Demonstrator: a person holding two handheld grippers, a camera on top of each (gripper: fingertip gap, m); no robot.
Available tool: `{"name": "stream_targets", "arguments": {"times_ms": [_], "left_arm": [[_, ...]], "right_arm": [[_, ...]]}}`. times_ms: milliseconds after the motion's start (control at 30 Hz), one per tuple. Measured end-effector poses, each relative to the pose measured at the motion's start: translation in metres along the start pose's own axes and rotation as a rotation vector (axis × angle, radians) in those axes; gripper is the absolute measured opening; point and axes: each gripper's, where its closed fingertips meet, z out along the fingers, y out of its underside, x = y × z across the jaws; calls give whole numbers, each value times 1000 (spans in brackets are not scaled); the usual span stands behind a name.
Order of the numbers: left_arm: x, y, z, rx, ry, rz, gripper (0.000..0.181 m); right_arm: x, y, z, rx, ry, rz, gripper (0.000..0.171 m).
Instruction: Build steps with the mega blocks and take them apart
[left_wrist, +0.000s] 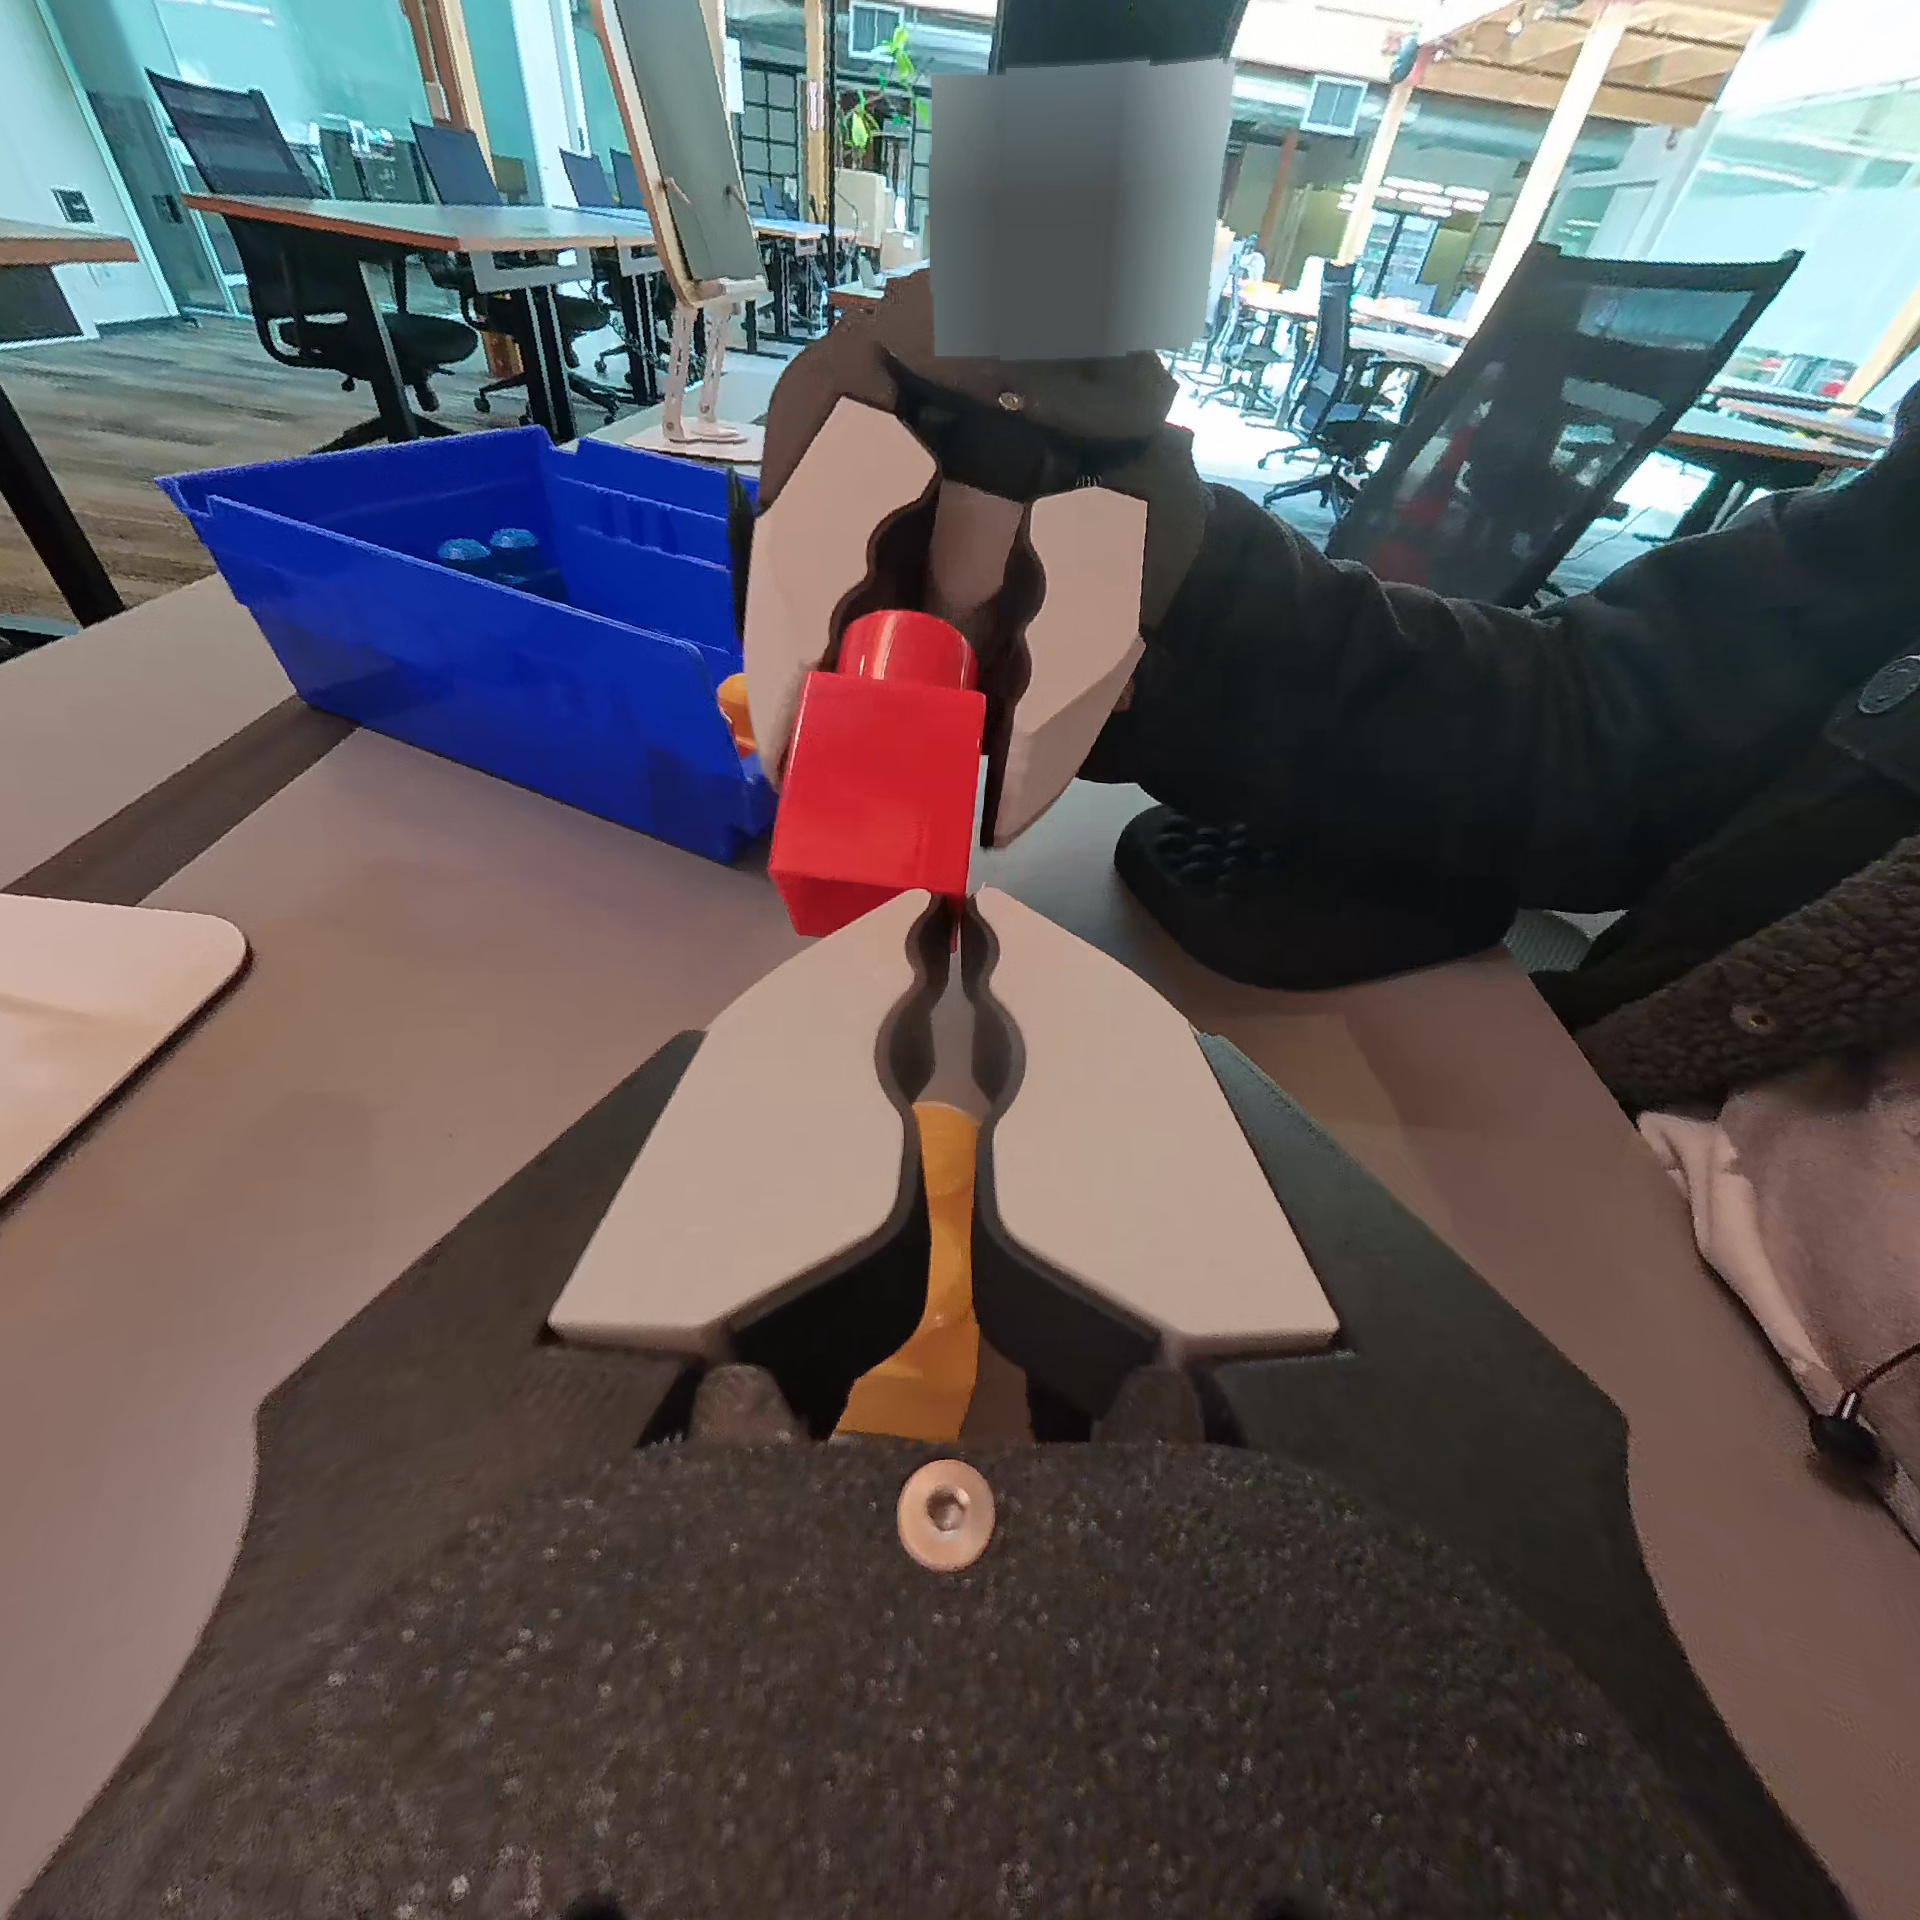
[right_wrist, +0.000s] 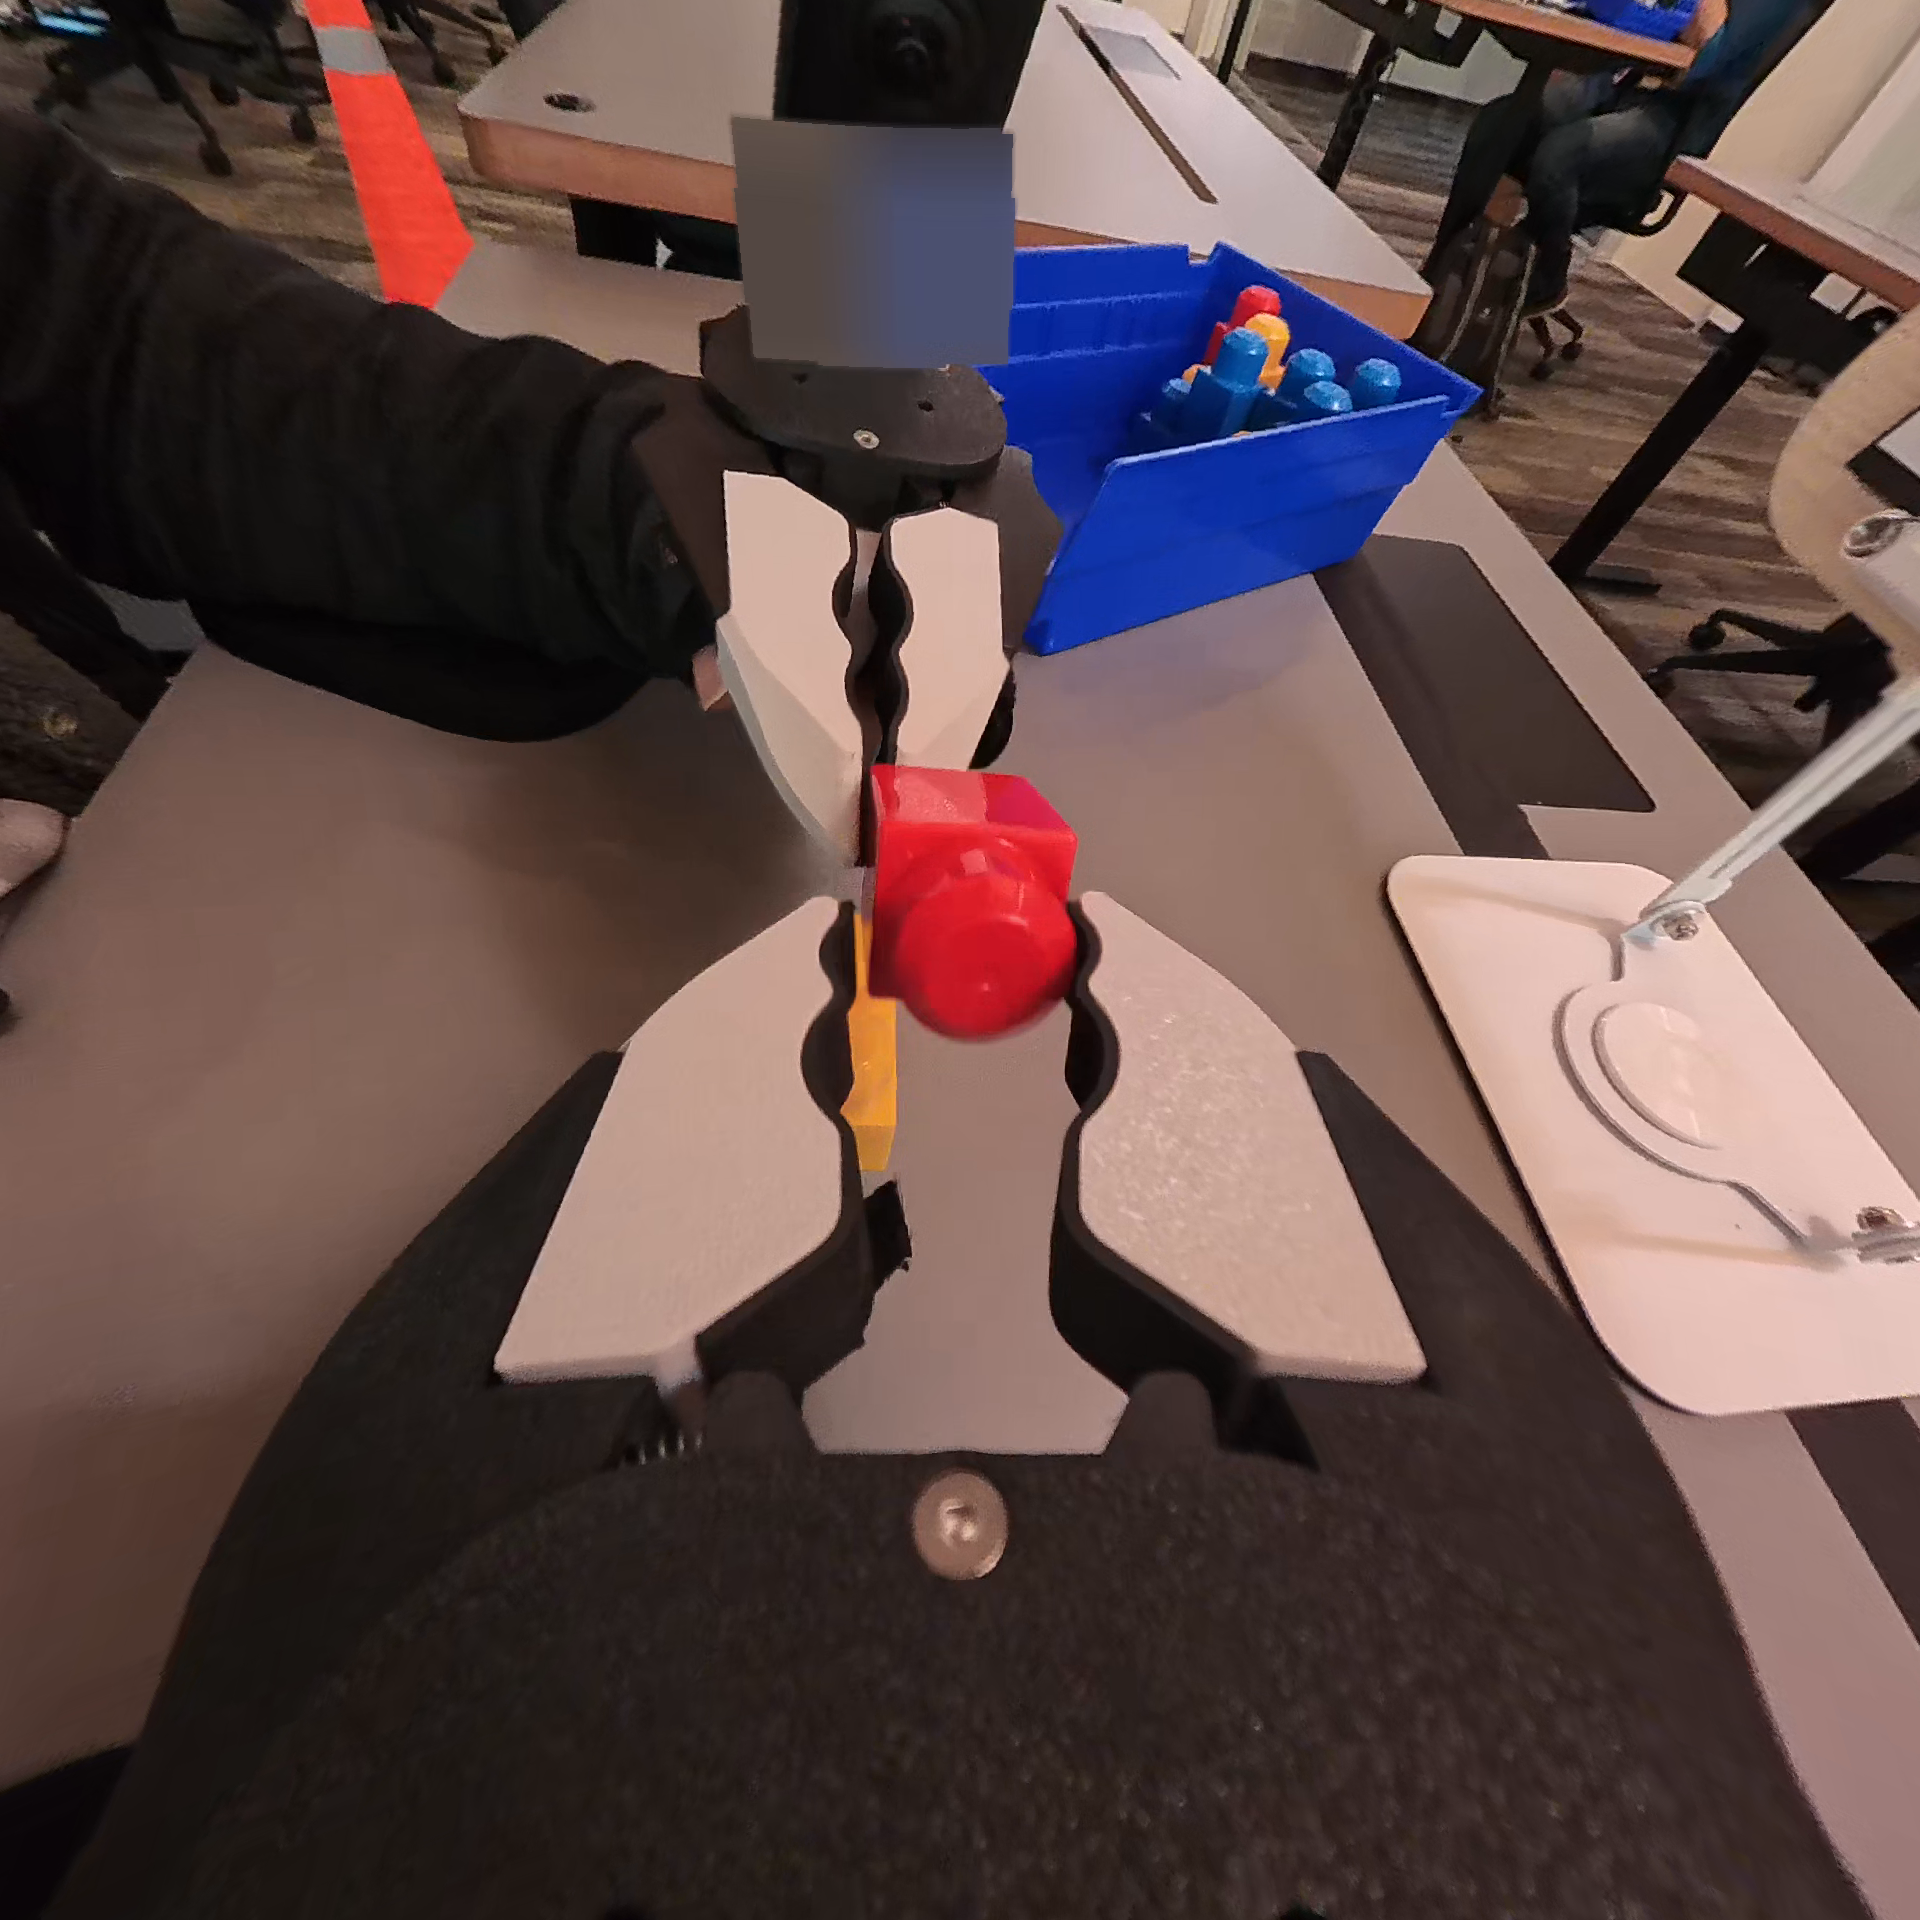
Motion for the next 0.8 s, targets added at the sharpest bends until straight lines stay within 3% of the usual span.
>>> {"name": "stream_targets", "arguments": {"times_ms": [267,333,500,567,633,800], "left_arm": [[-6,7,-2,-22,-11,-9,2],[-4,9,-1,-36,-6,-2,2],[-3,7,-1,-22,-7,8,2],[-3,8,-1,-33,-16,44,17],[-6,9,-2,-58,-36,56,33],[-14,13,-4,-83,-77,61,39]], "right_arm": [[8,-1,-13,19,28,29,38],[7,2,-10,6,22,23,30],[5,0,-13,-4,14,17,29],[7,-1,-18,-27,21,14,29],[15,-1,-31,-79,57,-9,29],[52,15,-88,-367,149,-45,29]]}}
